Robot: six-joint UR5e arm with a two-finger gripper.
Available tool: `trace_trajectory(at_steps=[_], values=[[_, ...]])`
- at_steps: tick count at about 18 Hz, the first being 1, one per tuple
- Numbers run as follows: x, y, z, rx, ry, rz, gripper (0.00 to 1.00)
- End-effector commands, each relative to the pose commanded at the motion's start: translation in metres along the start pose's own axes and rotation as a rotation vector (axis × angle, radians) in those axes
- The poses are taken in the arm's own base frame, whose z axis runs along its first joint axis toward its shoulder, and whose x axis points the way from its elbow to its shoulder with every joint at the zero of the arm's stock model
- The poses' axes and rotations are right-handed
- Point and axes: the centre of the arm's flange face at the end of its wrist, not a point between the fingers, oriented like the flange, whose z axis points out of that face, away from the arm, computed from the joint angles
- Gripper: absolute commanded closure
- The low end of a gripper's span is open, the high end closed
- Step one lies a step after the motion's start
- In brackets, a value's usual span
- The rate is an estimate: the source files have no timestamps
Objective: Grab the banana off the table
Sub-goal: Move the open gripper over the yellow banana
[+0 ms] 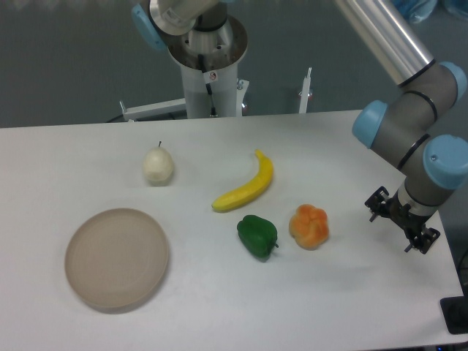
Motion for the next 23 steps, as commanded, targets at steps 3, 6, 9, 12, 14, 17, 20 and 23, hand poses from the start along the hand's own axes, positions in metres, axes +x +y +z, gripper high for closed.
trace_trajectory(at_steps=[3, 6, 9, 12, 14, 17, 20, 23], values=[[0.0, 0.0, -0.001, 0.0, 0.0, 0.0, 0.0], [0.003, 0.001, 0.002, 0.002, 0.006, -0.002, 0.0], [0.02, 0.001, 0.004, 0.011, 0.02, -0.002, 0.0], [0.049, -0.003, -0.005, 0.024, 0.038, 0.0, 0.0], [0.076, -0.011, -0.013, 0.031, 0.053, 0.009, 0.0], [0.145, -0.025, -0.011, 0.034, 0.112, 0.025, 0.0], [0.199, -0.04, -0.007, 0.033, 0.158, 0.038, 0.0], [0.245, -0.076, -0.003, 0.076, 0.137, 0.027, 0.0]])
